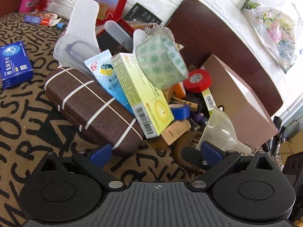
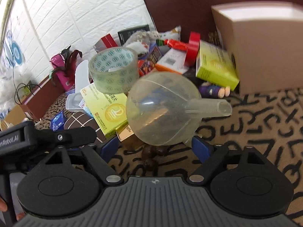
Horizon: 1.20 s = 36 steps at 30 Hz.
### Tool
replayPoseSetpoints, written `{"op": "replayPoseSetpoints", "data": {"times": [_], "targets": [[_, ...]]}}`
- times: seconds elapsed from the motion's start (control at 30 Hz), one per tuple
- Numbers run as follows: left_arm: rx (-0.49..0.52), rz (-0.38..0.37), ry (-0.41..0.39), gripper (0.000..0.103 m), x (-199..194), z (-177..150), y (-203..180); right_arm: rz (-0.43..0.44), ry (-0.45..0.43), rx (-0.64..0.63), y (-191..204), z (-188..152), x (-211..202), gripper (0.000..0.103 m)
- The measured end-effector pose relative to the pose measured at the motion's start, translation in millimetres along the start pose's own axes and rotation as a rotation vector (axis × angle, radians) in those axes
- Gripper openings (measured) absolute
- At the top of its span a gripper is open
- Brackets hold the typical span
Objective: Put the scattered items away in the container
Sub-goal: 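Move the left tool back toward the brown wooden comb, then close the left gripper on the brown wooden comb and lift it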
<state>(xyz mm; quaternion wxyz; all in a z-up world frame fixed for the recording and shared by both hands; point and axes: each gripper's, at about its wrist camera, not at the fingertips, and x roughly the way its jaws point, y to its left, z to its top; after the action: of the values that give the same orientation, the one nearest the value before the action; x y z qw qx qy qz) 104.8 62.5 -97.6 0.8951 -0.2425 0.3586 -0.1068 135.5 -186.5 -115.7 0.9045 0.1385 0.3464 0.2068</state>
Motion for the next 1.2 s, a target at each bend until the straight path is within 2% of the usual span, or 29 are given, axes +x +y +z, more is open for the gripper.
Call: {"op": "replayPoseSetpoints", "data": {"times": [0.07,0.2,0.3,0.37,0.4,0.47,0.53,0.63,0.67,0.73,0.77,0.83,0.93,1.03,1.2], "targets": [[0.0,0.004,0.005,0.1,-1.3,-0.2,-0.7,0.022,0.019,0.017,-1.9,-3.2,5.2,0.073],[-0.007,-0.048,0.017,0.094,-8.1,2.3,-4.7,0.019,0.015,0.016,-1.0,-9.3,6.8,0.066],[0.02,-0.082,0.014,0.093,-9.5,6.5,-15.7,0.004,0.013,0.008,-0.5,-8.5,7.1,0.054],[0.043,-0.102,0.013,0.092,-5.1,12.6,-26.2,0.001,0.019,0.013,-0.9,-9.1,7.6,0.038],[0.059,-0.112,0.008,0.092,-1.0,16.2,-31.6,0.002,0.024,0.015,-0.7,-9.9,8.1,0.033],[0.095,-0.11,0.007,0.092,11.0,21.9,-42.6,0.002,0.023,0.014,1.2,-12.1,7.0,0.032],[0.118,-0.12,0.044,0.087,26.3,25.2,-52.2,0.008,0.025,0.006,4.6,-14.7,3.7,0.031],[0.074,-0.205,0.128,0.073,41.7,25.3,-63.8,0.029,0.029,0.0,9.7,-18.0,-2.6,0.028],[0.063,-0.248,0.154,0.071,42.2,23.5,-71.2,0.036,0.028,-0.002,11.4,-18.8,-5.0,0.027],[0.11,-0.351,0.169,0.072,36.3,17.7,-92.6,0.046,0.024,-0.008,14.8,-19.4,-9.3,0.027],[0.151,-0.382,0.157,0.074,30.1,14.9,-103.1,0.053,0.02,-0.006,16.3,-19.4,-11.3,0.026],[0.201,-0.404,0.133,0.085,19.1,11.9,-116.9,0.064,0.005,0.017,13.0,-19.6,-16.8,0.026],[0.189,-0.391,0.09,0.087,6.9,14.2,-114.2,0.073,-0.008,0.026,10.6,-20.2,-26.2,0.024],[0.148,-0.311,0.057,0.087,0.4,17.6,-96.8,0.072,-0.013,0.022,9.1,-21.0,-34.9,0.022],[0.07,-0.195,0.077,0.087,-2.5,14.6,-56.9,0.104,0.012,0.009,12.2,-23.9,-40.3,0.022]]}}
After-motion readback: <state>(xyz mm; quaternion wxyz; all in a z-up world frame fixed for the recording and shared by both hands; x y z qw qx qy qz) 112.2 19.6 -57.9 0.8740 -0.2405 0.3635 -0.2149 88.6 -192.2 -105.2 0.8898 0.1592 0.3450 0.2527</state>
